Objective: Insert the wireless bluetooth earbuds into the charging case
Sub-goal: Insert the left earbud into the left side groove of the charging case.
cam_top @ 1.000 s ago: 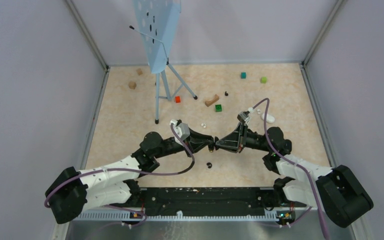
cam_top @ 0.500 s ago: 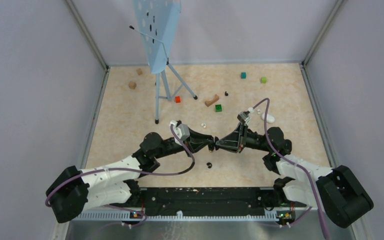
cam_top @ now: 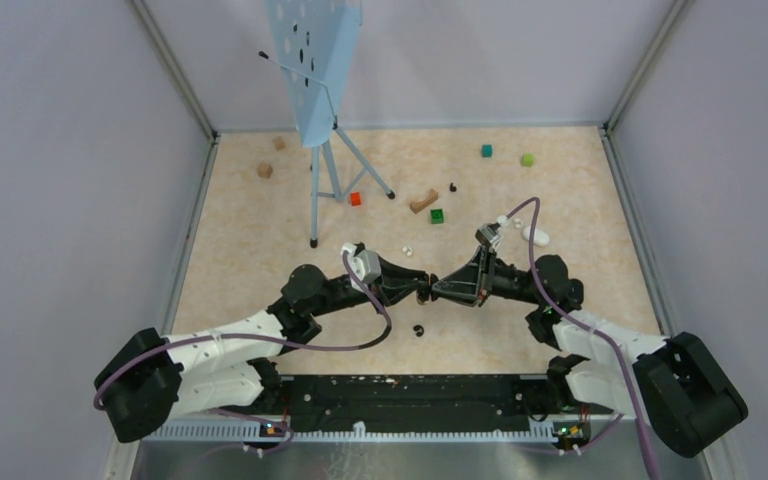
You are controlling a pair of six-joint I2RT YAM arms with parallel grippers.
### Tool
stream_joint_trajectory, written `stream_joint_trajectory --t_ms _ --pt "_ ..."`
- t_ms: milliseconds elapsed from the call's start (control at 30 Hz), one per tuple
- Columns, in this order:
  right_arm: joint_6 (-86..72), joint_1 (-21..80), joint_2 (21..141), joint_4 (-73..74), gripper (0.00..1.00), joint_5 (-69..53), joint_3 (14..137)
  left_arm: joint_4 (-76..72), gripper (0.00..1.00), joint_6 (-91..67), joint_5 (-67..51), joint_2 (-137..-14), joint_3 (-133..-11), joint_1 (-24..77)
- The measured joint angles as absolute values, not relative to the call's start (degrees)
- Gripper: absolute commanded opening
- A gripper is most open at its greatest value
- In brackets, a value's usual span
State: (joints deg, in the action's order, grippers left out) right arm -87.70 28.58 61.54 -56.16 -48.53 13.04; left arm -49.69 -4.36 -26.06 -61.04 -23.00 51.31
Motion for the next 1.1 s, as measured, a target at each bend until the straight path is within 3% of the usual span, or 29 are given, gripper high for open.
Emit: stream_joint_trajectory --t_ms 1100 --pt "-87.79 28.64 61.52 -56.16 0.00 -48.93 12.80 -44.40 0.00 -0.58 -30.09 -56.69 -23.00 51.31"
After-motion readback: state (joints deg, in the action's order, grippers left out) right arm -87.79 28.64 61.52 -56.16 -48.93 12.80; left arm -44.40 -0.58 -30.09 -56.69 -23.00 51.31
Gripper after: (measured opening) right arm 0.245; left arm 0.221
